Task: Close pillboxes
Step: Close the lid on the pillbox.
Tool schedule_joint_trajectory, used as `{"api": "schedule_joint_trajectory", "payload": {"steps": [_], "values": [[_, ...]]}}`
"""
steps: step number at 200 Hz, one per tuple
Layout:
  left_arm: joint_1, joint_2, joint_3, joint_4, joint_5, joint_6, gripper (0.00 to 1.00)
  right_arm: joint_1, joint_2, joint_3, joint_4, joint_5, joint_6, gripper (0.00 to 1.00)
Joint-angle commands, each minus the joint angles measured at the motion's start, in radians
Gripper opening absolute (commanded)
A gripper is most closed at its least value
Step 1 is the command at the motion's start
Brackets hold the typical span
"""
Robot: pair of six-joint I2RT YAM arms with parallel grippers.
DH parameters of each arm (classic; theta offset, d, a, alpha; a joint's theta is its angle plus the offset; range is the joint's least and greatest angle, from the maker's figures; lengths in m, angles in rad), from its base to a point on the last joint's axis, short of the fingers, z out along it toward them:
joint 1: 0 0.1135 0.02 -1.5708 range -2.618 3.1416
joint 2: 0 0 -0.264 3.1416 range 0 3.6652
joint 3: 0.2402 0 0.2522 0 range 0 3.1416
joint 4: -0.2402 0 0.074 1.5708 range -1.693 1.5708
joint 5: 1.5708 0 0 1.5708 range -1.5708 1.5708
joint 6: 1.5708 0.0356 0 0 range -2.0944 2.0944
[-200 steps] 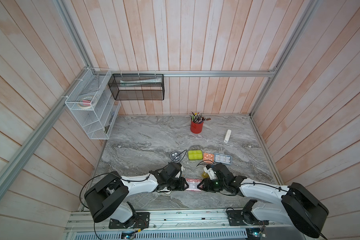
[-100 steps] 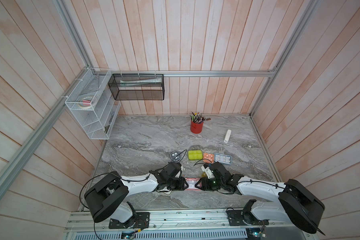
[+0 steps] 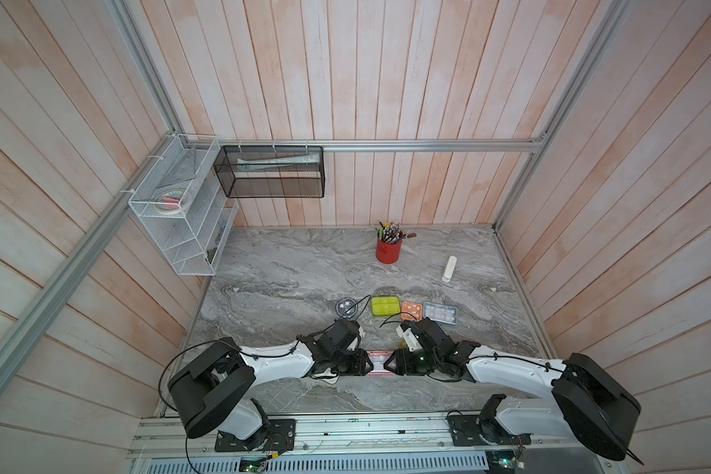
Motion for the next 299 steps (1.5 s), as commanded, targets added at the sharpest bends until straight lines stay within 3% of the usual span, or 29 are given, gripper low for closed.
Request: {"api": "schedule_joint_trajectory", "payload": {"steps": [1, 50, 93, 136, 197, 299], "values": [[0.010, 0.007, -0.009, -0.065, -0.034, 0.023, 0.50, 0.004, -0.055, 0.006, -0.110, 0.047, -0.017, 0.58], [0.032, -0.002, -0.010, -0.032, -0.004, 0.014, 0.51, 0.005, -0.177, 0.035, -0.127, 0.062, 0.001, 0.53], [0.049, 0.009, -0.015, 0.000, 0.011, 0.014, 0.51, 0.004, -0.193, -0.065, 0.165, -0.086, 0.083, 0.37], [0.054, 0.017, -0.005, 0.005, 0.012, 0.017, 0.50, -0.001, -0.104, -0.087, 0.254, -0.138, 0.079, 0.14], [0.055, 0.032, -0.007, 0.017, 0.021, 0.017, 0.47, -0.010, -0.027, -0.134, 0.342, -0.185, 0.084, 0.11], [0.055, 0.060, 0.004, 0.025, 0.035, 0.021, 0.45, -0.027, 0.005, -0.139, 0.323, -0.177, 0.065, 0.07]]}}
